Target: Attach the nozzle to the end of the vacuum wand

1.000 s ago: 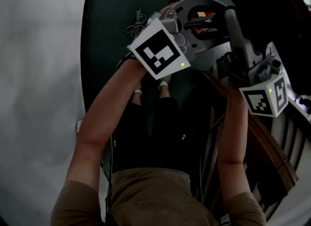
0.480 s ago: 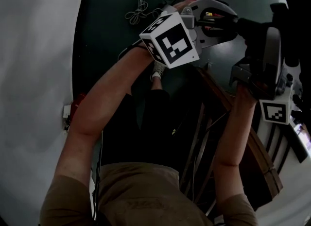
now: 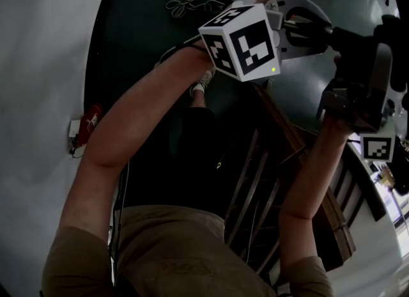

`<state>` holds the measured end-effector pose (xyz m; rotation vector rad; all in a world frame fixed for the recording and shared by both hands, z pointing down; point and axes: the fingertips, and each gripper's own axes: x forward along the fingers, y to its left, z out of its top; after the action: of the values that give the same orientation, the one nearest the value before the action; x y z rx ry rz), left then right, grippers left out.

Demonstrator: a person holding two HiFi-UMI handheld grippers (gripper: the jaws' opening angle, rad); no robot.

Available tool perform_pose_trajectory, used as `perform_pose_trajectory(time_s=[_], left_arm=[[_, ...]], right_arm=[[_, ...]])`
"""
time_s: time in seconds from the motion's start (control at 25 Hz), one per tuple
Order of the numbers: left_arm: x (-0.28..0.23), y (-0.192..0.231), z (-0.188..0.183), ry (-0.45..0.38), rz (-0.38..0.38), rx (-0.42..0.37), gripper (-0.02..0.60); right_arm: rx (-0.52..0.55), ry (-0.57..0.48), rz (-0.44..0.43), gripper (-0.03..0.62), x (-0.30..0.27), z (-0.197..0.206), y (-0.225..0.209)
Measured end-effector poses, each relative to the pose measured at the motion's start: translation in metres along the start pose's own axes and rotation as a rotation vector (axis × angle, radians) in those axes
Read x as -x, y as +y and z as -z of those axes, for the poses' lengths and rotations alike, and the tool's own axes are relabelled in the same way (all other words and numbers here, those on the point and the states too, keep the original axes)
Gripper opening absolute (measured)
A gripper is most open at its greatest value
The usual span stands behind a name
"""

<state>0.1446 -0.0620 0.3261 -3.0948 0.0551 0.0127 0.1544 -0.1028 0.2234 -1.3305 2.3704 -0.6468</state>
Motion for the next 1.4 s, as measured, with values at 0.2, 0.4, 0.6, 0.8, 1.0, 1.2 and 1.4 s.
perform_pose_trajectory(time_s=[0.2,0.4,0.6,0.8,1.0,1.2,1.4], left_arm=[[-0.001,0.003,-0.002,0.039,0.002,-0.007,0.157],[-0.003,0.004,0.000,0.090,0.011,-0.011,0.158],[-0.003,0.000,0.004,0.099,0.018,0.003,0.156],[-0.009,0.028,-0.006,0.117,0.002,0.019,0.156],[-0.003,0.018,0.005,0.145,0.047,-0.019,0.158],[-0.005,0.003,0.008,0.145,0.080,-0.030,0.158],[-0.008,-0.003,0.008,0.153,0.102,-0.022,0.158]], right_arm=[[0.031,-0.031,0.032,0.233,0.000,-0.003,0.002],[-0.010,0.018,0.072,0.232,-0.002,0.000,-0.002],[-0.044,0.024,0.096,0.232,-0.005,0.004,-0.008],[0.039,-0.051,0.072,0.196,-0.001,-0.008,0.007],[-0.071,0.082,0.056,0.196,-0.009,0.008,-0.002],[-0.213,0.132,0.012,0.196,-0.007,0.012,-0.012],[-0.199,0.153,-0.100,0.196,-0.001,0.013,-0.008]])
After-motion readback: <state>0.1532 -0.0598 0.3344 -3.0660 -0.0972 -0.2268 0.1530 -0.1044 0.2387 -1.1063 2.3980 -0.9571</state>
